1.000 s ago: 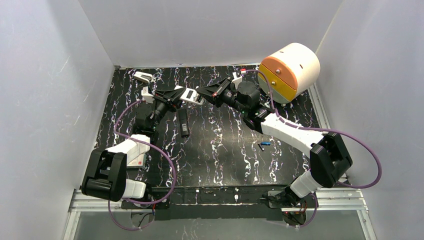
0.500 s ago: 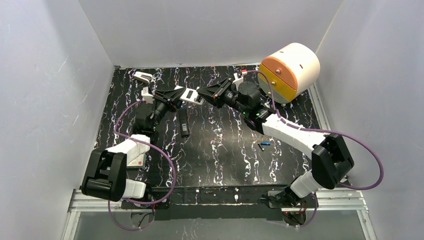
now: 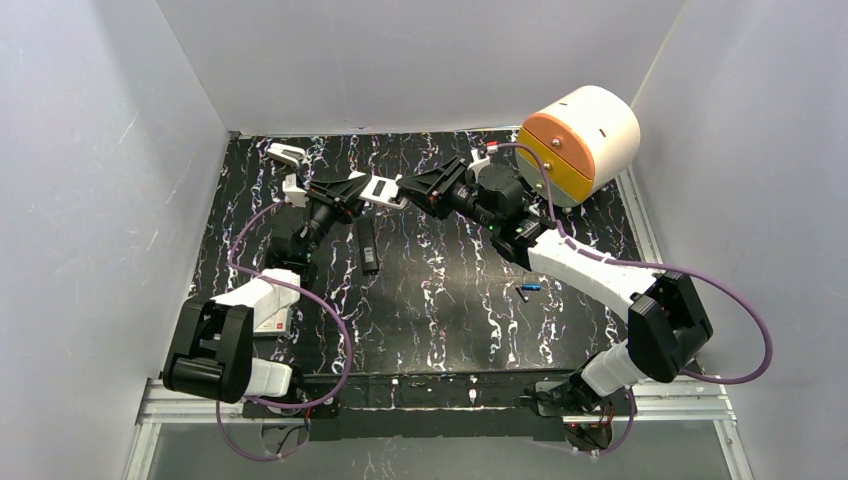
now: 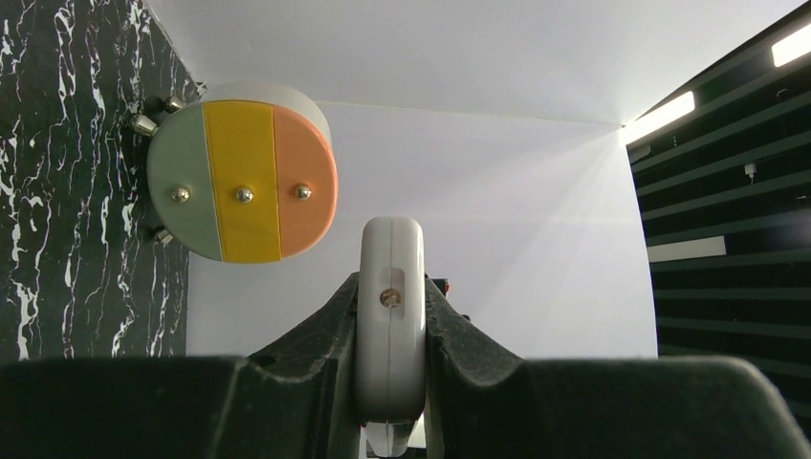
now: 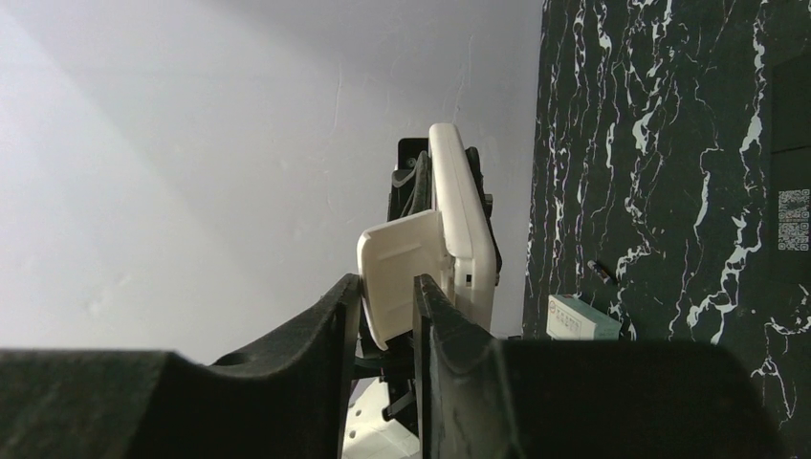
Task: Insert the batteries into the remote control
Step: Load the battery cover into the remote control.
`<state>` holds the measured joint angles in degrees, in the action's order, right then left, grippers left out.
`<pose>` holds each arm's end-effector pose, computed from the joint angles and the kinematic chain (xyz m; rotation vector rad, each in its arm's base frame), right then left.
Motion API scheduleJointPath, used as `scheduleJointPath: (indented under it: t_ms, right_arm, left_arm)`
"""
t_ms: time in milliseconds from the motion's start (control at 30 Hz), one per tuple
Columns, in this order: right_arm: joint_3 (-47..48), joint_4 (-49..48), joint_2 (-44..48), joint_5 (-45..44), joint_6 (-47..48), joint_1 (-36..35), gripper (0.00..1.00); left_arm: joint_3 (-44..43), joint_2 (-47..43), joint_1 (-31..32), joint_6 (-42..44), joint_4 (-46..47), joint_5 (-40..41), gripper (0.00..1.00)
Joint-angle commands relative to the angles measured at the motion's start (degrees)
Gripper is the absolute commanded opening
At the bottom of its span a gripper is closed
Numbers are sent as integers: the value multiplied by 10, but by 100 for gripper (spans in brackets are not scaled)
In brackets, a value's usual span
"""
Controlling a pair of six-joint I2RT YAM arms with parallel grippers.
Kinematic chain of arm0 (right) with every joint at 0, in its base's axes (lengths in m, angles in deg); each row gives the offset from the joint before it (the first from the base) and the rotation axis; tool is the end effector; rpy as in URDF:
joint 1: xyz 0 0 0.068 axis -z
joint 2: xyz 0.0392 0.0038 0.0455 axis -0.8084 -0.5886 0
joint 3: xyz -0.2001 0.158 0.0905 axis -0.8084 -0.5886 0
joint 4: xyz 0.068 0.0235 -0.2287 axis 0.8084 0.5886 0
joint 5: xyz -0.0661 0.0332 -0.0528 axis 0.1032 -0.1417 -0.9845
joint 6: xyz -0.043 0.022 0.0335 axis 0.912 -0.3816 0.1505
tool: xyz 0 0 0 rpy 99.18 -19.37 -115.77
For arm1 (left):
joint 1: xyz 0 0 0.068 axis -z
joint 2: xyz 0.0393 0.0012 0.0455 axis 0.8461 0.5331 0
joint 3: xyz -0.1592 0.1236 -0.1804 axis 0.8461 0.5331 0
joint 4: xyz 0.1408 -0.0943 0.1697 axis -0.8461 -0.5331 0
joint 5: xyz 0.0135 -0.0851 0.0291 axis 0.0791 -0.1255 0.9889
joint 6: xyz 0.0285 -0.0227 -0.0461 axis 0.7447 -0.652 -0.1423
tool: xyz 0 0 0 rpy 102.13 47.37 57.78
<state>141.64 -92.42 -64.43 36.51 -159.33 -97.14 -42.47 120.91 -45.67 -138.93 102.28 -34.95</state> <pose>0.2447 0.2357 0.3433 0.5685 1.8100 1.7289 0.2612 -0.0699 0.2812 -0.8255 1.3443 -1.8128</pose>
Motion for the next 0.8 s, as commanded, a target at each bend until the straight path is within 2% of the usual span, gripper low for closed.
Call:
scheduleJointPath:
  t_ms: [0, 500, 767]
  right_arm:
    - [-11, 10, 27, -15, 12, -2, 38]
    - [-13, 25, 48, -28, 23, -2, 43]
    - [-1, 33, 34, -22, 22, -2, 40]
  left_arm:
    - [-10, -15, -1, -6, 30, 2, 0]
    - [-9, -8, -1, -5, 31, 4, 0]
    - [-6, -12, -1, -6, 30, 2, 0]
